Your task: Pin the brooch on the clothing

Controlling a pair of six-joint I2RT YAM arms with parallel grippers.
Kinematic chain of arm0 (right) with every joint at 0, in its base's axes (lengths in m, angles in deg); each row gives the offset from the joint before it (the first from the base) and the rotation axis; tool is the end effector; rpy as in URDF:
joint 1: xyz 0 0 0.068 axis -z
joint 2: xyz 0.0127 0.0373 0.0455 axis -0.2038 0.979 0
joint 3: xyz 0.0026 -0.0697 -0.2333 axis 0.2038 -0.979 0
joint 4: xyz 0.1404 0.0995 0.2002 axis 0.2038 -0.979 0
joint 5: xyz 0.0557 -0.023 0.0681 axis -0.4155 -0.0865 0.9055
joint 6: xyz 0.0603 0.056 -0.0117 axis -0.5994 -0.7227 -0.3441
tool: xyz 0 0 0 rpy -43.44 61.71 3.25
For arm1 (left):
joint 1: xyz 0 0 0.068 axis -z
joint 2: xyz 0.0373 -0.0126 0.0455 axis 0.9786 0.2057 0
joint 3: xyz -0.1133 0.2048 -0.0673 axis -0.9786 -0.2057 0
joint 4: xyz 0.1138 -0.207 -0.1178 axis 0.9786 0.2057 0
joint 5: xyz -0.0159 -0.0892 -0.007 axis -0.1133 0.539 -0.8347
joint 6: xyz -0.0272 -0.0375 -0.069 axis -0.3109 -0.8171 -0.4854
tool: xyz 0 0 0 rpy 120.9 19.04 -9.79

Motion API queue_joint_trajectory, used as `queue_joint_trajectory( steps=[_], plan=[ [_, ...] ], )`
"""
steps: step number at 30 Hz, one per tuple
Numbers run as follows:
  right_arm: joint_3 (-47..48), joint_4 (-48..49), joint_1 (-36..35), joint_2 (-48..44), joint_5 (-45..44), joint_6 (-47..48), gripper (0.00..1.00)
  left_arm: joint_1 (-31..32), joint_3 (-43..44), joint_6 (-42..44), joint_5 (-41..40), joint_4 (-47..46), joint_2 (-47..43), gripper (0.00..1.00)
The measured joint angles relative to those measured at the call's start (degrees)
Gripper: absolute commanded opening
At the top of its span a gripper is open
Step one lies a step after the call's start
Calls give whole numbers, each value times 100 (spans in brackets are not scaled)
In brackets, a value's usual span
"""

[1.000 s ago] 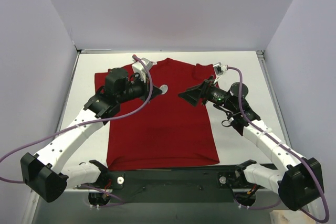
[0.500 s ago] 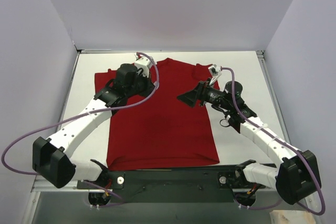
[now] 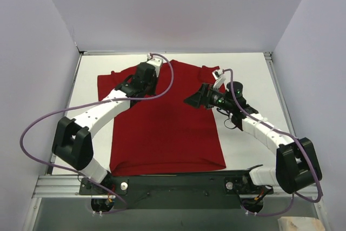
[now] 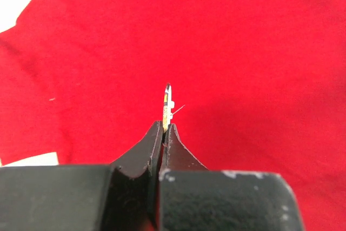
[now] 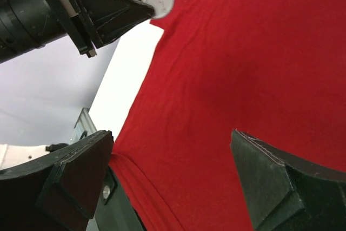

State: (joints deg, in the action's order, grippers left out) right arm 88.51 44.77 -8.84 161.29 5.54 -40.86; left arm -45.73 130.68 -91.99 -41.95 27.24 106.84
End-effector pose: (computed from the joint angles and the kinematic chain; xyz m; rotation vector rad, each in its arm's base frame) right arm 0.2849 0.1585 0.2403 -0.3738 1.7442 1.3139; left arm 0.3389 -0.1946 0.2441 0.3603 2.1646 -0.1168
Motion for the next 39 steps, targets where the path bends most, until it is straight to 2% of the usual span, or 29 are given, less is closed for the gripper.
queue_joint_trajectory(
  steps=[10, 20, 28, 39],
  plan=[
    [385, -564, 245, 710, -70, 66, 96, -11, 90, 1226, -1582, -376, 1158, 0],
    [1091, -1261, 306, 1453, -125, 173, 97, -199, 785, 2697, -2712, -946, 2441, 0],
    [1250, -1836, 334, 1497, -369, 330, 97, -507, 1137, 3060, -3106, -966, 2938, 0],
    [1292, -2098, 407, 1563, -533, 437, 97, -520, 1790, 3346, -3838, -898, 3738, 0]
  ],
)
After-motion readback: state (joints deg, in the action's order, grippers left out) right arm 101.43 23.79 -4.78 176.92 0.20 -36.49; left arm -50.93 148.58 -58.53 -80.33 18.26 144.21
